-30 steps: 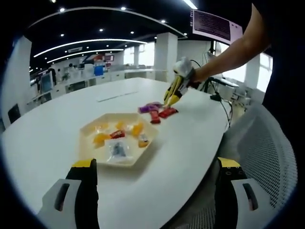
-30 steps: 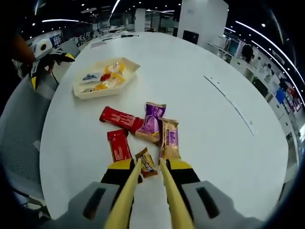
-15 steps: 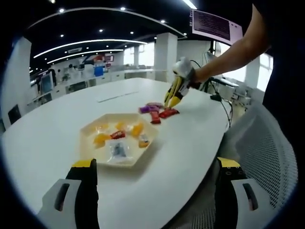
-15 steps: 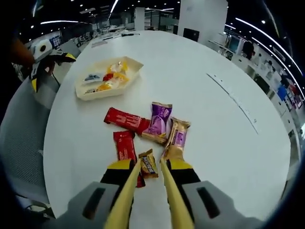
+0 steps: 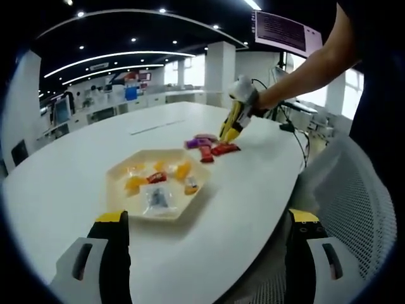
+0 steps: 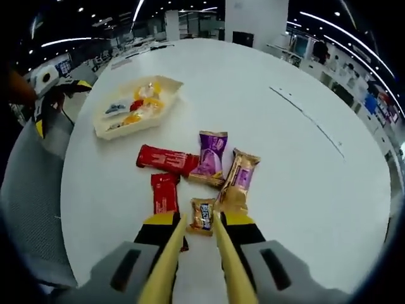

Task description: Place the target food into the container with the food tongs after gripping and lifting it, then release it inside without dropping or visibly crushing the food.

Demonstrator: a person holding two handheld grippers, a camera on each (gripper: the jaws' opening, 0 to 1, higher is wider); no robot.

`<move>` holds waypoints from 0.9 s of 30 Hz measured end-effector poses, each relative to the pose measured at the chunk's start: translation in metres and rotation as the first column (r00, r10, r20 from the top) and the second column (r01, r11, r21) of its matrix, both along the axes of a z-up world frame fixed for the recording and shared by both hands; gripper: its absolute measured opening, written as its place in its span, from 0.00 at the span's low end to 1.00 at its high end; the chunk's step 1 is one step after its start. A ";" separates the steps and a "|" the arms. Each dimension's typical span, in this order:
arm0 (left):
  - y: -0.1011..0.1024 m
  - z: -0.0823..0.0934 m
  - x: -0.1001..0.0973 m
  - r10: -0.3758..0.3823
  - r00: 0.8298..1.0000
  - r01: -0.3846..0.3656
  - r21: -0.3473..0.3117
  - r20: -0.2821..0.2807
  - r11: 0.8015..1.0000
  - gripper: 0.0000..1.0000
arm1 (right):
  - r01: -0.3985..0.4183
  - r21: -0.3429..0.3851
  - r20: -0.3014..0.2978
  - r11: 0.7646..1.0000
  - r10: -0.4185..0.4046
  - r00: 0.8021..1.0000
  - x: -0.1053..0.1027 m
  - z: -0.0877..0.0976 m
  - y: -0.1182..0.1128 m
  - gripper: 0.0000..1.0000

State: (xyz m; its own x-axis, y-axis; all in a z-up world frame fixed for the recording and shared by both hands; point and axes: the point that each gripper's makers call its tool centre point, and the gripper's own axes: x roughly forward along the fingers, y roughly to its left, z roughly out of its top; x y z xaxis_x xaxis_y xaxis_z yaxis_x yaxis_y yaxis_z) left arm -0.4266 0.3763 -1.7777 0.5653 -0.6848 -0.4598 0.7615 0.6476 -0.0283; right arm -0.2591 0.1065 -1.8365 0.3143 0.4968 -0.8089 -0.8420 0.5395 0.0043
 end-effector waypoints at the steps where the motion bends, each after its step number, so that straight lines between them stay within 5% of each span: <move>1: 0.000 -0.001 0.000 0.000 1.000 0.000 0.004 -0.001 1.000 0.99 | 0.000 0.014 -0.012 1.000 0.000 1.000 -0.002 0.002 0.002 0.22; 11: 0.000 0.003 0.001 0.006 1.000 -0.006 -0.011 0.011 1.000 0.99 | 0.029 -0.040 -0.006 0.999 -0.029 1.000 -0.007 0.003 -0.001 0.20; 27: -0.003 0.008 0.000 -0.012 0.999 0.014 -0.031 0.036 0.999 0.99 | 0.094 -0.007 0.020 0.996 -0.094 0.995 0.008 0.055 -0.006 0.21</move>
State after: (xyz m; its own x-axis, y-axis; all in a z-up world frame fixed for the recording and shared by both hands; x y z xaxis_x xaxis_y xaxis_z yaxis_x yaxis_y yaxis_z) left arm -0.4264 0.3734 -1.7693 0.5718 -0.7060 -0.4179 0.7707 0.6369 -0.0213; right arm -0.2506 0.1007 -1.7812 0.3750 0.4578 -0.8061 -0.7871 0.6166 -0.0160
